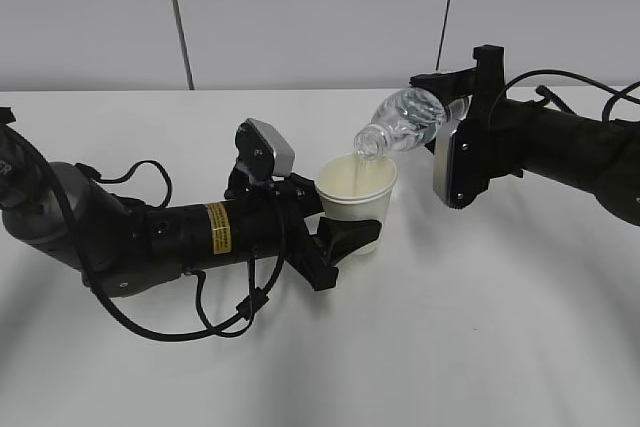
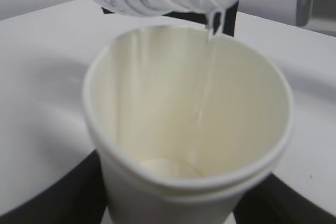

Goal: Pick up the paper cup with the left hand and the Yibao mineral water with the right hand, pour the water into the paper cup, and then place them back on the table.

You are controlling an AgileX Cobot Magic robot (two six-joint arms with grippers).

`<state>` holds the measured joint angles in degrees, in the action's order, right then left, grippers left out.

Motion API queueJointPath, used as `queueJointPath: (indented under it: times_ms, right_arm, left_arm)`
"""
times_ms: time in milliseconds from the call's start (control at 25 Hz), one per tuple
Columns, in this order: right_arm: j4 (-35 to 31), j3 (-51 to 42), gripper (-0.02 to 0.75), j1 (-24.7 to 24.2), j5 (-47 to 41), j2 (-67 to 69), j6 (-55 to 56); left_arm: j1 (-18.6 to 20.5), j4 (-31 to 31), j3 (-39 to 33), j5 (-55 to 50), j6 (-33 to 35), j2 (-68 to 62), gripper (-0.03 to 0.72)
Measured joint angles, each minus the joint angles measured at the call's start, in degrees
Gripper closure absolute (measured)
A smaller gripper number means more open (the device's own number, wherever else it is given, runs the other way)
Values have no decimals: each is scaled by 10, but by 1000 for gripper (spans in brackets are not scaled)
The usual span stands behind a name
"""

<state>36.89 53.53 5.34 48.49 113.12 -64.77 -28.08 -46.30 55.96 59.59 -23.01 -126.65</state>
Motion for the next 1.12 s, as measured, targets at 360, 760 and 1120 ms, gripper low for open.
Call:
queueJointPath:
  times_ms: [360, 760, 1120]
  right_arm:
    - [-10, 0, 252, 0, 0, 0, -15]
    - [-11, 0, 252, 0, 0, 0, -36]
    - [-15, 0, 252, 0, 0, 0, -46]
  left_arm:
    - [0, -1, 0, 0, 0, 0, 270]
    - [0, -1, 0, -1, 0, 0, 270]
    - [0, -2, 0, -1, 0, 0, 273]
